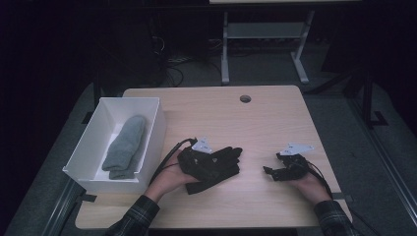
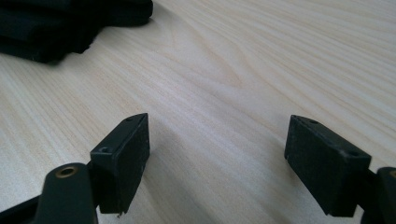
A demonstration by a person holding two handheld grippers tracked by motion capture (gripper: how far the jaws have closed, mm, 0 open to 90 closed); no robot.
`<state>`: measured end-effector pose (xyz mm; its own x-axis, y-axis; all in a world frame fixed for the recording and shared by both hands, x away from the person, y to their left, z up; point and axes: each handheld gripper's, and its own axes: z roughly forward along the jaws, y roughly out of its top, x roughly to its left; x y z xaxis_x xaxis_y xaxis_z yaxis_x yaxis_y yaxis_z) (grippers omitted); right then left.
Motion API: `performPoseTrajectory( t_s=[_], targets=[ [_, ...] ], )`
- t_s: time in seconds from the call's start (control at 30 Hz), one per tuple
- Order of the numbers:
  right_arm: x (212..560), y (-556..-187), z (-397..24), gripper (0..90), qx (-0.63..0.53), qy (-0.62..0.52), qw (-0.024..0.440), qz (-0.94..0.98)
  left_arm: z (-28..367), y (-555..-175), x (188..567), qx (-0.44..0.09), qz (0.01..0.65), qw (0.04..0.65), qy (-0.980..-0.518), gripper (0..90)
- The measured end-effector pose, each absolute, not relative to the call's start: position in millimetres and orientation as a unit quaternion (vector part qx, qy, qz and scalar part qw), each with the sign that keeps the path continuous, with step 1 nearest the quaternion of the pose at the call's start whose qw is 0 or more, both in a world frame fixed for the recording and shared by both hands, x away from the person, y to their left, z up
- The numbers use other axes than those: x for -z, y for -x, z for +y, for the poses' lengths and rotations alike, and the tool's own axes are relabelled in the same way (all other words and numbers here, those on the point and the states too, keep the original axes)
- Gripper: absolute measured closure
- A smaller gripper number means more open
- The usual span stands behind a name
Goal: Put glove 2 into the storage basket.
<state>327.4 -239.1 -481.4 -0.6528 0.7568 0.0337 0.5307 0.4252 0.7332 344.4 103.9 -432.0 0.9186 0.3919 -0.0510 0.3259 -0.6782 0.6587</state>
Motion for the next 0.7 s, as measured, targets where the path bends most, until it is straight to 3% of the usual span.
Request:
performPoseTrajectory(
  t_s=[0.27,0.7],
  targets=[
    [481.4,-326.9,-238.8,22.2,-0.37,-0.388,0.151,0.83,99.5,-352.9,446.0,-0.063,0.204,0.319,-0.924,13.7],
    [481.5,-326.8,-238.2,22.6,-0.372,-0.383,0.15,0.832,102.0,-358.9,461.7,-0.016,0.226,0.326,-0.918,16.2]
  ],
)
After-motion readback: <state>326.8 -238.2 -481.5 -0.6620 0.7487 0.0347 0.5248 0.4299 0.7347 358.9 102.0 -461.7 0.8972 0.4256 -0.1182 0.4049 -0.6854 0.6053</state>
